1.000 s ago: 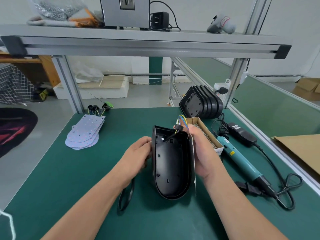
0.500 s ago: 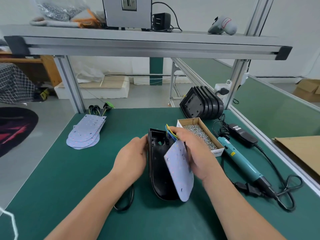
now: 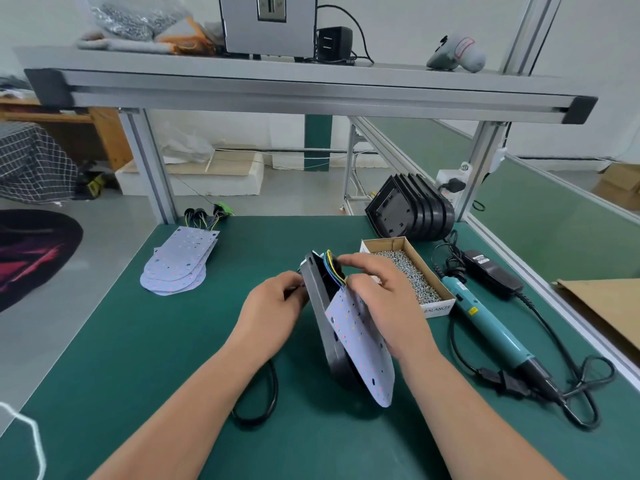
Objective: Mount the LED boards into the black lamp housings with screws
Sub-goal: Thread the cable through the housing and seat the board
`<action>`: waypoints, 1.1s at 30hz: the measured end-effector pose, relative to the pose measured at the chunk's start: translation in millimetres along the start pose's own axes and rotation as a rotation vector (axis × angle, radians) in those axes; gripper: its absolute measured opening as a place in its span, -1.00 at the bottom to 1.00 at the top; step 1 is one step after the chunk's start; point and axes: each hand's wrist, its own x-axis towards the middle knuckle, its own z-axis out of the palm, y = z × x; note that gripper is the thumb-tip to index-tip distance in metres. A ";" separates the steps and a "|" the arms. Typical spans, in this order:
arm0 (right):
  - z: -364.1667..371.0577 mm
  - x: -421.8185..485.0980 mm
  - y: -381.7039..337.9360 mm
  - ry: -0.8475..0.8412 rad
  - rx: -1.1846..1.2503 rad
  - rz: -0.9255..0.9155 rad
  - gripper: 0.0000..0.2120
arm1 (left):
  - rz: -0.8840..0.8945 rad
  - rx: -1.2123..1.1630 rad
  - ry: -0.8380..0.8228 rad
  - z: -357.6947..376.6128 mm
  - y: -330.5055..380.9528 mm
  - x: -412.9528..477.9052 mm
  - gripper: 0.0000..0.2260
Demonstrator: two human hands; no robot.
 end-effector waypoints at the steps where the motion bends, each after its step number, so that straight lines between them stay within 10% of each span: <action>1: 0.1 0.2 0.3 0.002 0.007 -0.003 -0.70 | -0.005 -0.033 -0.002 -0.4 -1.9 1.1 -0.81; 33: 19.1 17.4 -37.8 -0.344 0.019 -0.050 -0.82 | 0.024 -0.550 0.003 -9.1 -2.2 5.9 -0.74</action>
